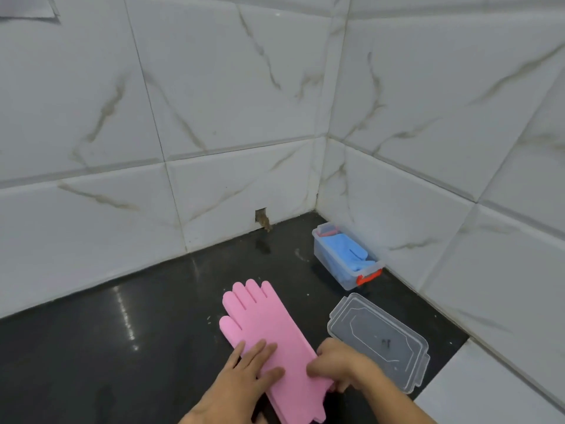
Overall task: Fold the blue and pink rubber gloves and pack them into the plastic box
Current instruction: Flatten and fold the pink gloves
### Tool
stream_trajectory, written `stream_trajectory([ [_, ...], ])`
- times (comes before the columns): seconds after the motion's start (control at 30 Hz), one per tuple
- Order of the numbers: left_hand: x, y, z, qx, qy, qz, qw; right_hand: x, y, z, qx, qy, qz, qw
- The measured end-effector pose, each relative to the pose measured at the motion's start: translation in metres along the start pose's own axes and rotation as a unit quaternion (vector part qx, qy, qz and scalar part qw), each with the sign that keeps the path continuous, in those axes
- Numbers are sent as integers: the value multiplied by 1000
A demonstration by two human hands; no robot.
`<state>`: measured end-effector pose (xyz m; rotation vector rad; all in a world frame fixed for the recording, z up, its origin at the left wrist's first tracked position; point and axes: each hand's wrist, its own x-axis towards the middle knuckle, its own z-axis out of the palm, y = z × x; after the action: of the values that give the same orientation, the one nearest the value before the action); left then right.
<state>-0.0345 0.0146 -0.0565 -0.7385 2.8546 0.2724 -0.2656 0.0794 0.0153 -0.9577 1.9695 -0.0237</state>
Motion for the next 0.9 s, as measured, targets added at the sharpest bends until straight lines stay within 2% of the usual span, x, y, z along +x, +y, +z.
stream_trajectory([
  [0.03, 4, -2, 3, -3, -22, -14, 1000, -3, -1, -1, 68, -31, 1, 997],
  [0.1, 7, 1, 8, -15, -7, -14, 1000, -12, -3, -1, 179, -64, -2, 982],
  [0.2, 9, 6, 12, -42, 10, 9, 999, -16, -6, 1, 289, -89, 3, 953],
  [0.27, 12, 17, -2, -49, 53, 5, 997, -13, -11, 1, 362, -115, 2, 925],
  [0.3, 12, 22, -17, -124, 109, -30, 986, -9, -17, -1, 397, -124, -6, 909],
  [0.37, 17, 28, -38, -264, 161, -151, 939, -2, -32, -9, 460, -128, -39, 878],
  [0.4, 19, 26, -43, -341, 144, -186, 910, 2, -41, -13, 487, -116, -56, 864],
  [0.47, 21, 15, -55, -486, 173, -242, 822, 12, -56, -19, 513, -73, -81, 851],
  [0.5, 23, 7, -57, -523, 178, -269, 789, 17, -60, -19, 493, -31, -94, 864],
  [0.57, 36, -7, -54, -509, 178, -316, 780, 26, -64, -12, 381, 79, -126, 913],
  [0.63, 45, -13, -49, -498, 189, -369, 761, 37, -59, 1, 234, 166, -187, 940],
  [0.7, 50, -7, -47, -497, 217, -412, 732, 49, -52, 14, 88, 215, -250, 940],
  [0.8, 59, 5, -39, -443, 231, -463, 732, 68, -44, 27, -117, 236, -317, 911],
  [0.83, 61, 5, -33, -421, 237, -481, 731, 71, -43, 28, -154, 240, -326, 901],
  [0.87, 66, 10, -40, -438, 234, -482, 722, 72, -44, 27, -177, 243, -332, 894],
  [0.9, 69, 11, -40, -473, 268, -459, 703, 73, -46, 26, -196, 249, -340, 885],
])
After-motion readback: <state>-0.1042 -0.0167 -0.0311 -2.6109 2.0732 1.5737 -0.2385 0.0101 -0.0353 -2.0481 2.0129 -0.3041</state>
